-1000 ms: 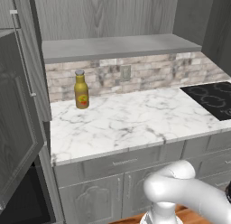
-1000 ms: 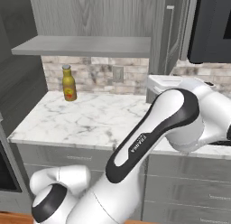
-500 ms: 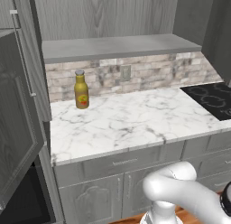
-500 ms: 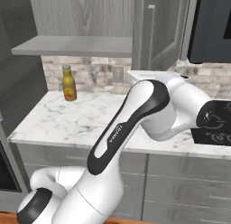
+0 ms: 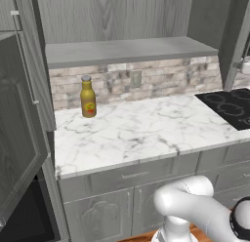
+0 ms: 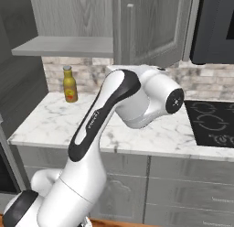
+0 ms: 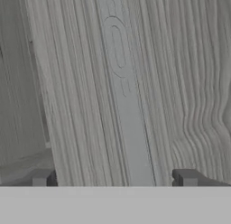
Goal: Close all open cabinet doors.
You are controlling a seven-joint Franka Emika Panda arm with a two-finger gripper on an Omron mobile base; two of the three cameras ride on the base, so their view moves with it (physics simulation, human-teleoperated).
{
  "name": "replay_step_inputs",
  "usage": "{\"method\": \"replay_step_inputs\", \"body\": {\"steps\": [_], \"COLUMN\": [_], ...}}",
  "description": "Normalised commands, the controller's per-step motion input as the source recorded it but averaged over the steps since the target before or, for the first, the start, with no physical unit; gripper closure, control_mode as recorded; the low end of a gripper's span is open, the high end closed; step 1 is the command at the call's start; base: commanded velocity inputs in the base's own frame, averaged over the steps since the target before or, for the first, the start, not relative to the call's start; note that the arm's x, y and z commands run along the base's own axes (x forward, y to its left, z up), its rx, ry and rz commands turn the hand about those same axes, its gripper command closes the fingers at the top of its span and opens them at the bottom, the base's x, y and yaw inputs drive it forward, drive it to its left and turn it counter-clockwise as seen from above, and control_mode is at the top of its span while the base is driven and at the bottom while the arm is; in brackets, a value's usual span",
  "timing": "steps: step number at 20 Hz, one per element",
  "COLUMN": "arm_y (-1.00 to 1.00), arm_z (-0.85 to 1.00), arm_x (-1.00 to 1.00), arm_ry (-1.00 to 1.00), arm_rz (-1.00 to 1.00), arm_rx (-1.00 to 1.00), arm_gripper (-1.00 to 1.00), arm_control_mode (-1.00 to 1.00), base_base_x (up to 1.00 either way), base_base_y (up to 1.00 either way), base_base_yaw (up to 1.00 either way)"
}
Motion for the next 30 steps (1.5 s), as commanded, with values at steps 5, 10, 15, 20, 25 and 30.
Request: {"method": "replay_step_inputs", "body": {"steps": [5,10,15,20,25,30], "arm_y": [0.43,0.38,0.36,0.34,0.31,0.30], "arm_z": [0.00,-0.01,0.00,0.00,0.00,0.00], "arm_x": [0.52,0.48,0.38,0.33,0.37,0.42], "arm_ry": [0.00,0.00,0.00,0.00,0.00,0.00], "arm_rz": [0.00,0.00,0.00,0.00,0.00,0.00], "arm_rx": [-0.02,-0.01,-0.01,-0.02,-0.01,-0.01], "arm_gripper": [-1.00,-1.00,-1.00,-1.00,-1.00,-1.00], "arm_control_mode": [-1.00,-1.00,-1.00,-1.00,-1.00,-1.00], "base_base_x": [0.00,0.00,0.00,0.00,0.00,0.00], "base_base_y": [0.00,0.00,0.00,0.00,0.00,0.00], "base_base_yaw": [0.00,0.00,0.00,0.00,0.00,0.00]}}
